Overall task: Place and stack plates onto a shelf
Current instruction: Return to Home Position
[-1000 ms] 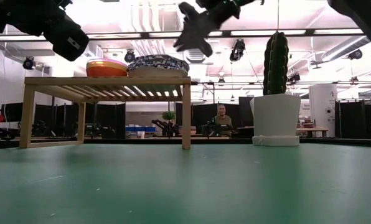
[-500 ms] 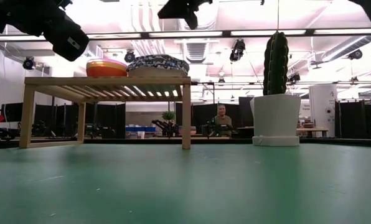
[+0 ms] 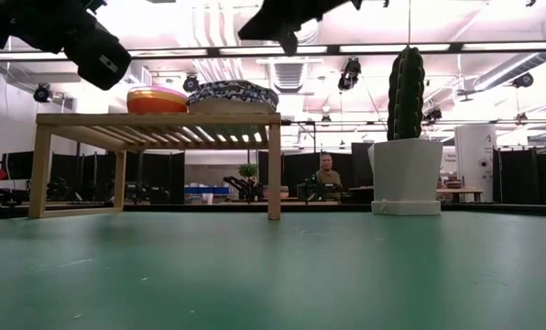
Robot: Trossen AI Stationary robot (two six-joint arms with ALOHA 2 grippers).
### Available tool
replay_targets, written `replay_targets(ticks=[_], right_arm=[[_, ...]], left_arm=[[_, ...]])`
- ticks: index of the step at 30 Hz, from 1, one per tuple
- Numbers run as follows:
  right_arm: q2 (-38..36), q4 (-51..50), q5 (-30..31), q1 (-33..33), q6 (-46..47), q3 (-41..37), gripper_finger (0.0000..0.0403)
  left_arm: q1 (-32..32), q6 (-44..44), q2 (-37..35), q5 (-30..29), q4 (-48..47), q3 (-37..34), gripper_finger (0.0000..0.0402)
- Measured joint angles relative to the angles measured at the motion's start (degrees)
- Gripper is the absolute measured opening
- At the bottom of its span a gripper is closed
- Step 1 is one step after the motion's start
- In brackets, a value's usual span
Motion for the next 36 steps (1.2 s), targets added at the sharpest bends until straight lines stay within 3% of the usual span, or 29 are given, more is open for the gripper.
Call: replay_targets(ticks=[5,11,13,24,29,36], right_arm=[[-5.03,10.68,0.9,0.0,2.02,-11.82,0.0009],[-7.22,30.4,15.58,0.13,5.26,-25.33,0.0009],[-6.28,35.9,17.55,0.02,6.47,-28.25,0.0009],[-4.8,39.43,17.68,-0.13,7.3,-28.85,0.0009],[-5.39,39.08,17.25,0.5,2.72,-28.15,0.0009],[-9.83,39.5,8.59,1.51,-2.74,-33.14,0.0009]], left_arm=[[0.0,0.93,0.0,0.0,0.04,0.0,0.0113],[0.0,0.93,0.0,-0.01,0.09,0.0,0.0113],[0.0,0.93,0.0,-0.01,0.1,0.0,0.0113],[0.0,2.17,0.39,-0.09,0.04,0.0,0.0113],[0.0,3.45,0.19,-3.92,0.06,0.0,0.0113],[0.0,6.16,-0.71,-4.5,-0.39,-0.81,0.0113]])
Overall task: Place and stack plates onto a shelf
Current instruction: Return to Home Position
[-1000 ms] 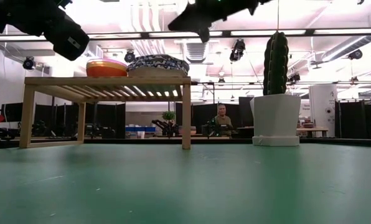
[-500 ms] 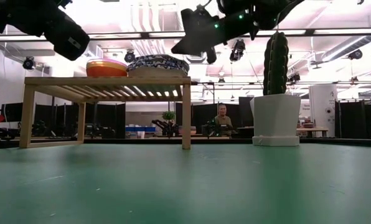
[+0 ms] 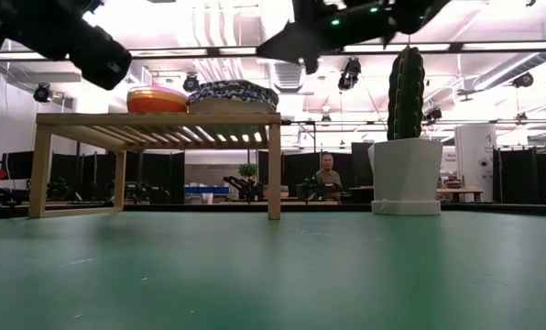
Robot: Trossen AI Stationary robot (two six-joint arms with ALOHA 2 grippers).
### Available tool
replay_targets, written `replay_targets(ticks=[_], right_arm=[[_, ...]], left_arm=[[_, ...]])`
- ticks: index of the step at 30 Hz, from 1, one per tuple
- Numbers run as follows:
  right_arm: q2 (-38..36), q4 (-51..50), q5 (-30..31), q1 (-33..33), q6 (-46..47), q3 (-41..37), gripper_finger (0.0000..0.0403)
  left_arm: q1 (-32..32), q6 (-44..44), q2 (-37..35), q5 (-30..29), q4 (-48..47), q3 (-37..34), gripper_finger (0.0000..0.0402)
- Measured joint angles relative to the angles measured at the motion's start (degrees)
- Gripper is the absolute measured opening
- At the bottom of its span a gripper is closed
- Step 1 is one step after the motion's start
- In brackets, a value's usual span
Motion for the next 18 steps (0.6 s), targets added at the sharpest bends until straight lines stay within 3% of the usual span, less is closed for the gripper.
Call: replay_targets(ticks=[18], right_arm=[[-32.79,10.68,-0.6,3.01,1.75,-36.36,0.0009]], left_arm=[[0.07,5.55,-18.74,-2.03,2.53,-8.46,0.0113]])
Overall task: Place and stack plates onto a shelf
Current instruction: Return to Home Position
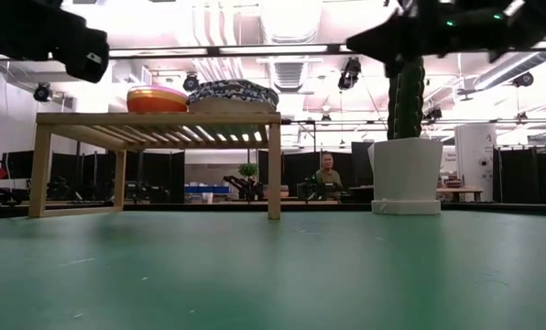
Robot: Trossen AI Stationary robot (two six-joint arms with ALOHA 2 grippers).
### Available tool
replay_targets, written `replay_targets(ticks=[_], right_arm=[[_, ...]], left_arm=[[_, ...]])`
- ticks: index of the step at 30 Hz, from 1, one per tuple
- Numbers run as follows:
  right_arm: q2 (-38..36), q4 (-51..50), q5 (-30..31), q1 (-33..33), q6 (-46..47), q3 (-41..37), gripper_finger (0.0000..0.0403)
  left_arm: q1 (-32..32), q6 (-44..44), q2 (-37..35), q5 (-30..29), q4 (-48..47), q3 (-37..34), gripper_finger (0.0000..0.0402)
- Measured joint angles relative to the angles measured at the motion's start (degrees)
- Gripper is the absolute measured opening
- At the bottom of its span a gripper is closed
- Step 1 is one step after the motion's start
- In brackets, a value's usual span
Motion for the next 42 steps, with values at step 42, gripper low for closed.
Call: replay_targets(ticks=[42], right_arm=[[-45.48,-9.32,0.53,-0.7,-1.18,-27.57,0.0009]], left_arm=[[0.0,-8.16,-13.63,-6.64,17.26,-15.6,0.0113]])
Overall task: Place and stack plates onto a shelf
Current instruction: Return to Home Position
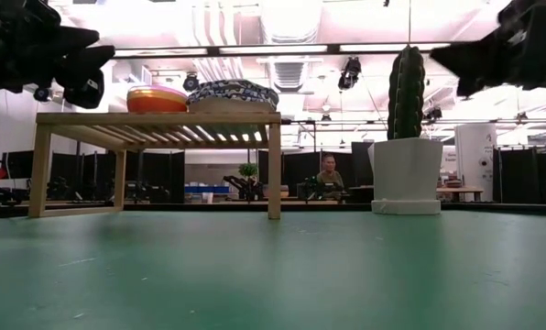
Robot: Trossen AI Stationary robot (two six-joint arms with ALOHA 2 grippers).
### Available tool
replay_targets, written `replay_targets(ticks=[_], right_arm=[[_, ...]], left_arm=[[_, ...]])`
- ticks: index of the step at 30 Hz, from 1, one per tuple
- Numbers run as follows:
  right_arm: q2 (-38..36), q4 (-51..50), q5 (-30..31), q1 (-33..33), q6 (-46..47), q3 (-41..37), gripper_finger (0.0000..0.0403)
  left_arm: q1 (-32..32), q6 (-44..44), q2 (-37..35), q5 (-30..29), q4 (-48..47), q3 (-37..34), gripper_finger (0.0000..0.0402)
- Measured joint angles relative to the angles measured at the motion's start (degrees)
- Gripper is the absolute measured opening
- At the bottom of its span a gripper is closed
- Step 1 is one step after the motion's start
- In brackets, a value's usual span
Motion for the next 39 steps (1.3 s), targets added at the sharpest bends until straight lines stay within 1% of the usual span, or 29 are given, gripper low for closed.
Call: replay_targets(ticks=[7,9,20,22,27,29,31,34,39], right_arm=[[-6.91,-10.24,-0.98,0.0,0.53,-0.02,0.0009],[-6.99,-12.16,-2.64,0.02,0.61,-0.04,0.0009],[-6.8,-13.83,-13.87,0.02,-0.8,-0.09,0.0009],[-6.82,-14.33,-14.14,0.04,-1.49,-0.09,0.0009],[-6.92,-16.29,-13.11,0.02,-2.12,-0.11,0.0009],[-6.66,-16.95,-11.98,0.04,1.2,-0.11,0.0009],[-5.45,-17.1,-11.84,0.02,6.43,-0.07,0.0009],[-3.82,-17.21,-11.91,0.04,11.9,-0.05,0.0009],[-2.04,-17.37,-11.89,0.04,14.12,-0.04,0.0009]], left_arm=[[0.0,1.97,0.07,-0.27,-0.04,-0.02,0.0113],[0.0,2.1,0.07,-0.27,-0.07,-0.02,0.0113],[0.0,1.35,0.7,-0.31,-0.1,-0.04,0.0113],[0.0,-0.24,0.87,-0.32,-0.1,-0.04,0.0113],[0.0,0.13,0.95,-0.31,-0.15,0.15,0.0113],[0.0,0.13,0.94,-0.3,-0.04,0.3,0.0113],[0.0,0.13,0.94,-0.29,-0.09,0.31,0.0113],[0.0,0.13,1.01,-0.27,-0.09,0.33,0.0113],[0.0,0.13,1.01,-0.25,-0.09,0.37,0.0113]])
